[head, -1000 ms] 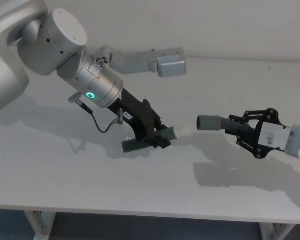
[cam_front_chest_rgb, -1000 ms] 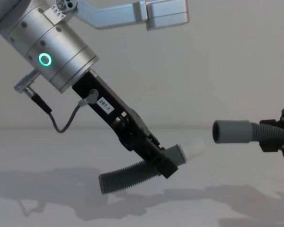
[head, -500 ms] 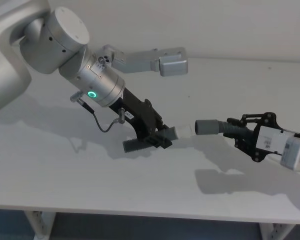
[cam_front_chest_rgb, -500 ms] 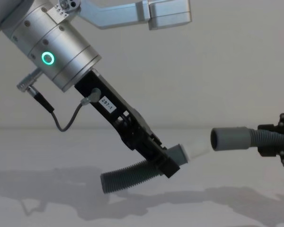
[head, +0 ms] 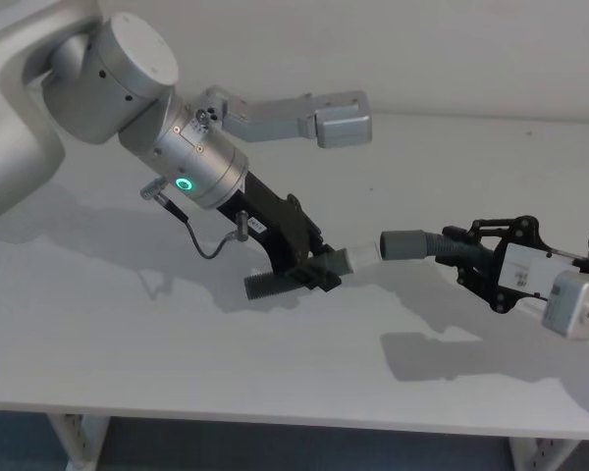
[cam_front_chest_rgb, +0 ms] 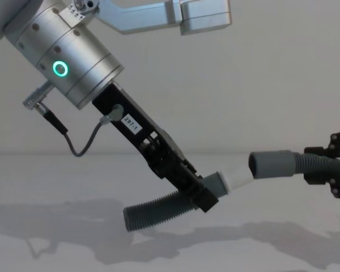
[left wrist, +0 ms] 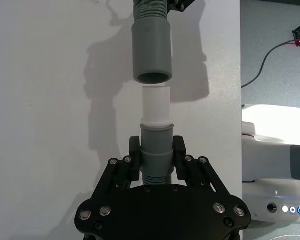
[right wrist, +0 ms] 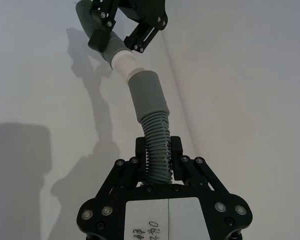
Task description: Use both hands to pick up one end of the pipe from the table, align the ends, and insert them.
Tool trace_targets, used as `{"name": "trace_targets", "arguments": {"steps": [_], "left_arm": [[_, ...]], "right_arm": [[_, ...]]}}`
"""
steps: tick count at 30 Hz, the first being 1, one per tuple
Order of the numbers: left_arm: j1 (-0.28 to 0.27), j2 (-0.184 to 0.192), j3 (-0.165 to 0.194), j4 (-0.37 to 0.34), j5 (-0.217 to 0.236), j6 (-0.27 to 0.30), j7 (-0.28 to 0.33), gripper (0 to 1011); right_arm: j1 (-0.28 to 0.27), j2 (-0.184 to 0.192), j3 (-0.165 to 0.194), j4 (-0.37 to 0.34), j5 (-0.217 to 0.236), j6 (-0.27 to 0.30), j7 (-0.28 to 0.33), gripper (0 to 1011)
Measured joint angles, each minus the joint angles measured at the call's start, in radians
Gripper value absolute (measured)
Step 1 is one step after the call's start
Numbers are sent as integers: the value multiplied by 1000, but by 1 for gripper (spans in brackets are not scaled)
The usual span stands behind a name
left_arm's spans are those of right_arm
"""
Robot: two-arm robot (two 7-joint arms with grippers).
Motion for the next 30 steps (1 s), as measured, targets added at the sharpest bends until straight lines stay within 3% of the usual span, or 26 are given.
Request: {"name": "trace_targets", "arguments": {"steps": [19, 30], "left_arm": [[-21, -9, 21, 22, -12, 1, -6, 383], [-39, -19, 38, 49, -17, -6, -23, 383]], "right_arm": [[18, -12, -13, 42, -99, -78, -57, 274], [22, -16, -11, 57, -117, -110, -76, 275]]}}
